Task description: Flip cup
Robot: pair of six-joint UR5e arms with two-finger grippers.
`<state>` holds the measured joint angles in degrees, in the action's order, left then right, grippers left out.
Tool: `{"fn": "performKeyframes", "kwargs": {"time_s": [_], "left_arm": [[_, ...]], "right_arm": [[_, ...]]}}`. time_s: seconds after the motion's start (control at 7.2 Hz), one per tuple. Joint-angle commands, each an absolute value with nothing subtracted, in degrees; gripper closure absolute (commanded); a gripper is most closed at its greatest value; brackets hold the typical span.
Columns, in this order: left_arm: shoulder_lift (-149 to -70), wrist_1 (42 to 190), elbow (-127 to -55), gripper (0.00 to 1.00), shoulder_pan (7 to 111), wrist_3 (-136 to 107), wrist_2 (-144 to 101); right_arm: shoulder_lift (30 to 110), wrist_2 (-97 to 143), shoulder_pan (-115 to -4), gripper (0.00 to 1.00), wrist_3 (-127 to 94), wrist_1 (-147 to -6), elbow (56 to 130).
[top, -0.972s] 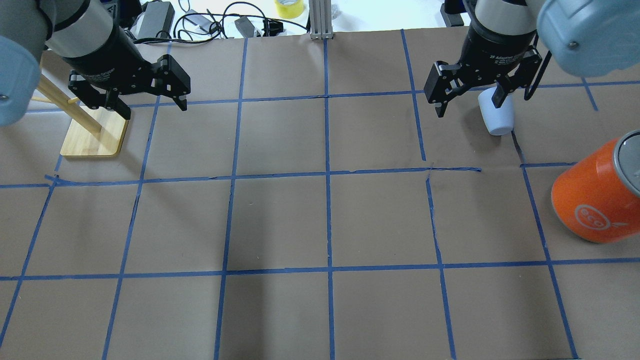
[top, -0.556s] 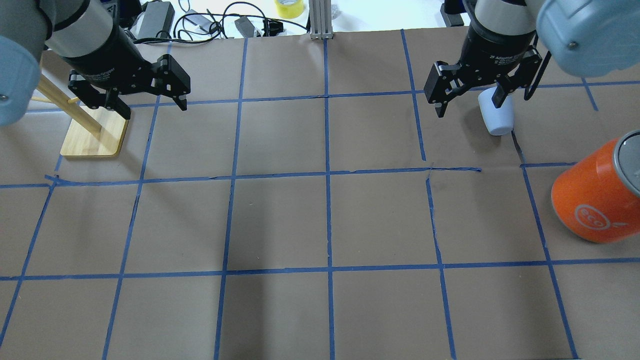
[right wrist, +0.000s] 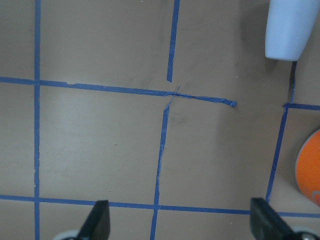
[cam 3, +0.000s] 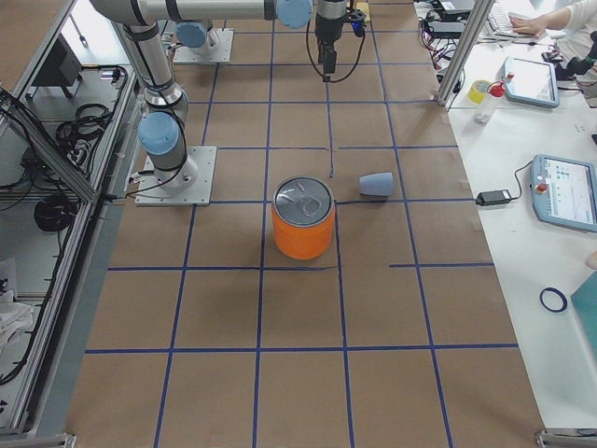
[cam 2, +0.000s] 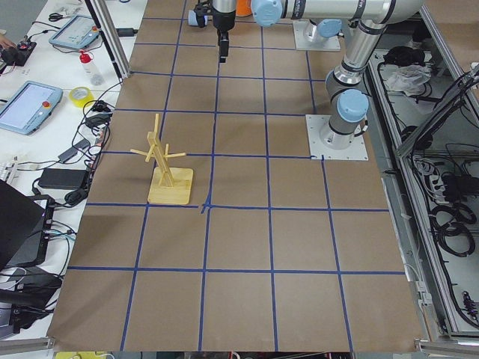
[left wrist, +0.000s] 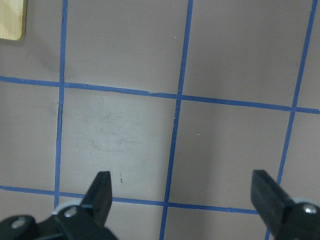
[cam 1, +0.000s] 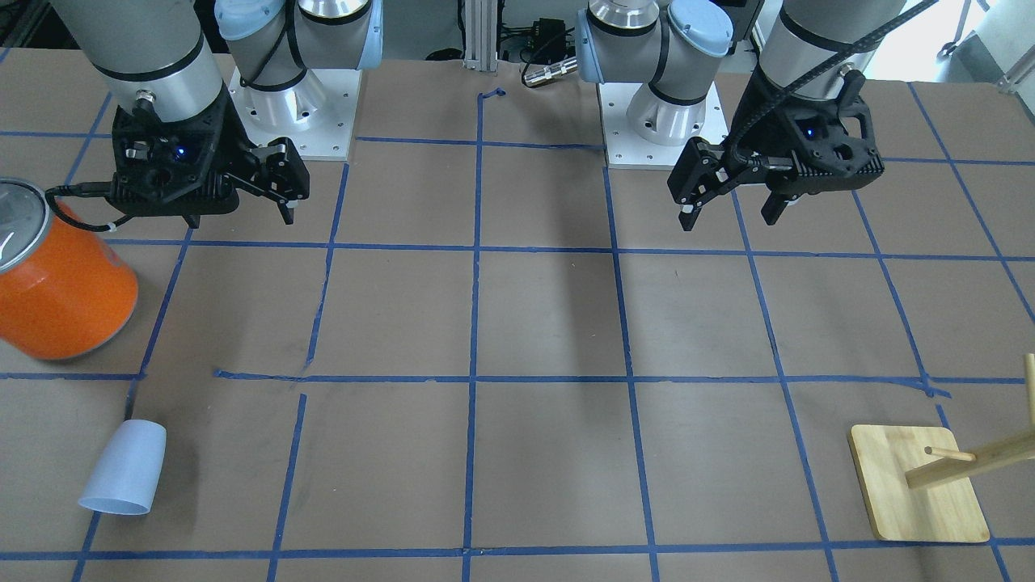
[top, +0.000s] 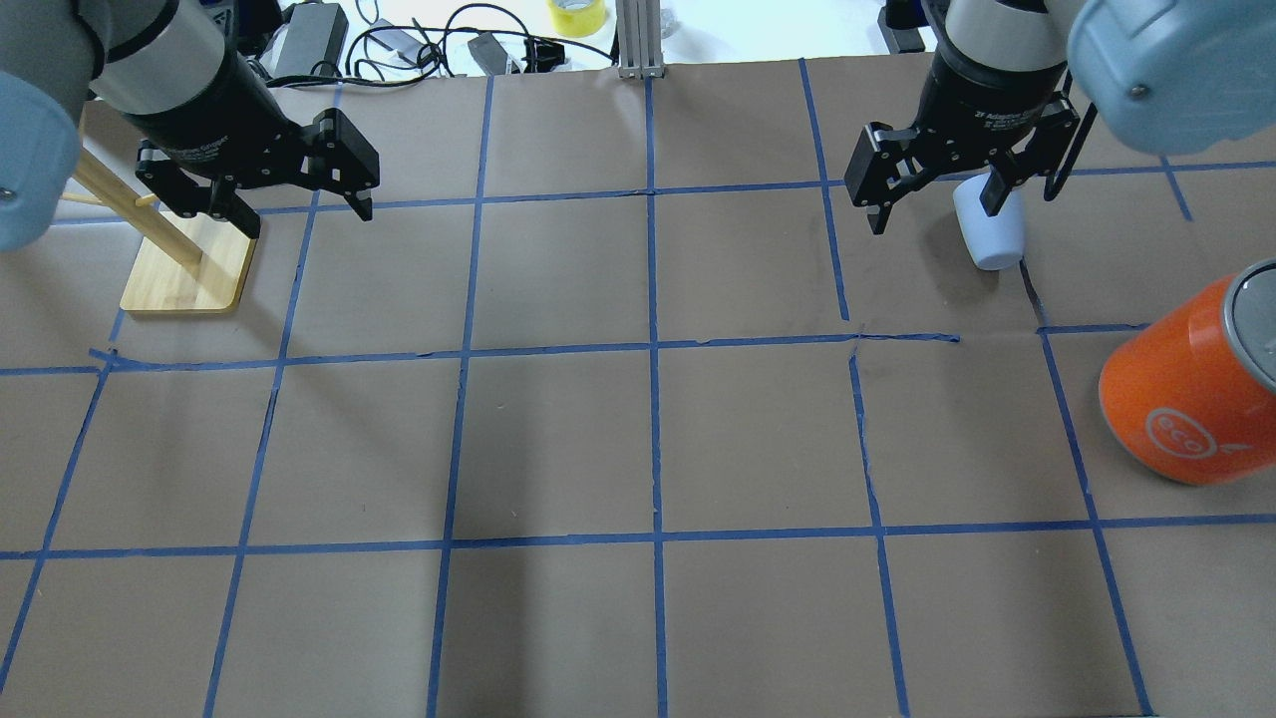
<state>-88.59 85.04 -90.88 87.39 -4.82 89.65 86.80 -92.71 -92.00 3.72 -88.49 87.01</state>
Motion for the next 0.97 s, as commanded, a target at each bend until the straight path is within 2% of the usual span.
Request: {"fn": "performKeyframes", "kwargs": {"time_s": [0.0, 0.83], "left_arm": [[-88.6, 85.0, -90.9, 0.0, 87.4, -4.7, 89.6], [-88.6, 85.1, -90.9, 0.0, 87.4, -4.8, 89.6]], "right_arm": [[86.7, -92.9, -92.0, 0.0, 3.4, -88.7, 87.0], [83.9, -93.6, -86.8, 0.0, 4.4, -90.1, 87.1]]}}
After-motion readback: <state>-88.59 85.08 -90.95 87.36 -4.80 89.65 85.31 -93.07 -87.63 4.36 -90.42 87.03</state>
